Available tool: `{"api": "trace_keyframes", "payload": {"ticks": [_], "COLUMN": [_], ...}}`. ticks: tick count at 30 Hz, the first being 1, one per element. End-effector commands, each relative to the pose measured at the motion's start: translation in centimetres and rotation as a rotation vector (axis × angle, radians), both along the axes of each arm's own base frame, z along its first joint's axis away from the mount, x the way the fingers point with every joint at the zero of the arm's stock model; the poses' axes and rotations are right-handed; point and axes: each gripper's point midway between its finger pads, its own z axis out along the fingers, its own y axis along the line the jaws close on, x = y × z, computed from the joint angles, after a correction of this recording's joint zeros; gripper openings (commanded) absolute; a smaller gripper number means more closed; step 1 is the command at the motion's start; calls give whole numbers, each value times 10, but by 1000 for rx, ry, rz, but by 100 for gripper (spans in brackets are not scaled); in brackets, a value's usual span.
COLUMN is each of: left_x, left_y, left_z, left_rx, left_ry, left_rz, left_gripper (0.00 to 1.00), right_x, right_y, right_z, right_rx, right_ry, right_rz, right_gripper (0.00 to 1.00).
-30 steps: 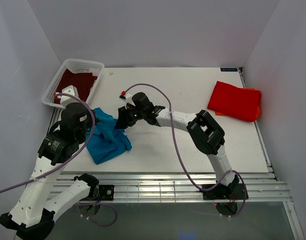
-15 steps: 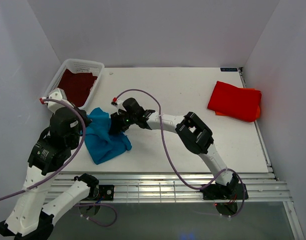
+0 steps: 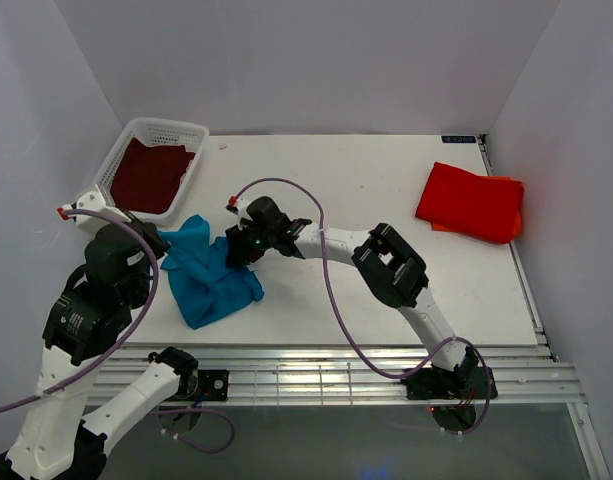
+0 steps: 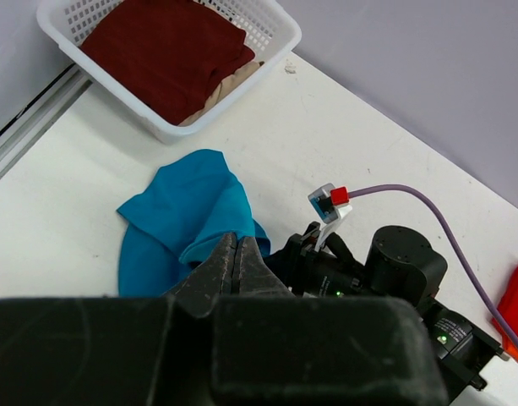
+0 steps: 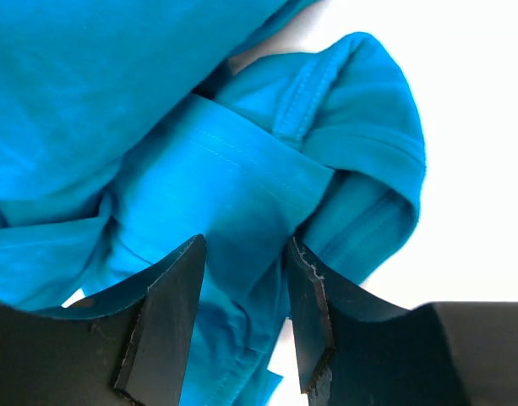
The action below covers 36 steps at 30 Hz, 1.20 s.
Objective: Fold and stack the t-shirts
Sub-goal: Flatten the tshirt out
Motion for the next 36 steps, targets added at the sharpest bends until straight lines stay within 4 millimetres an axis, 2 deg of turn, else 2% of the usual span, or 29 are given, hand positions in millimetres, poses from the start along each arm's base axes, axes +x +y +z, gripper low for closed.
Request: {"api": "trace_keyframes", "payload": {"ticks": [1,5,10,13,14,15,18,19,21,22,24,26,27,29,30,31,33,34,36], "left_x": [-5,-7,-8,-9,-9,-8,-6,-5,-4,-3,-2,0,0,2,3,5,11,13,21], "left_y": [10,12,14,14,15,14,11,10,7,7,4,3,4,4,6,6,5,4,0], "left_z": [2,3,3,3,2,1,-2,-4,-7,-11,-15,-19,-20,-23,-25,-27,-32,-34,-35], "left_rx": [13,17,18,21,21,24,19,22,18,19,12,13,14,25,35,42,54,61,62], "left_ry": [-1,-2,-3,-2,0,5,11,18,28,37,44,52,53,58,60,66,78,81,70], "left_rz": [42,52,57,58,59,56,49,46,38,37,30,31,34,43,53,58,66,65,63], "left_gripper": [0,0,0,0,0,0,0,0,0,0,0,0,0,0,0,0,0,0,0], "right_x": [9,11,8,2,1,3,6,7,10,13,19,22,29,35,44,44,50,48,53], "right_y": [-3,-1,-1,-2,-4,-5,-8,-9,-14,-16,-23,-38,-50,-74,-89,-104,-134,-151,-183], "right_z": [28,30,15,12,10,12,21,32,40,56,71,99,130,150,161,194,212,237,251], "right_rx": [16,16,-4,7,8,11,9,17,4,16,10,-9,3,-35,-64,-36,-73,-54,-110], "right_ry": [-76,-82,-49,-42,-43,-50,-81,-101,-125,-157,-200,-253,-311,-376,-420,-460,-503,-538,-589], "right_rz": [-16,-13,-2,9,9,1,-11,-15,-34,-38,-65,-99,-150,-198,-265,-303,-364,-401,-480], "right_gripper": [50,50,49,32,18,14,9,9,8,8,8,8,8,8,8,8,8,8,8]}}
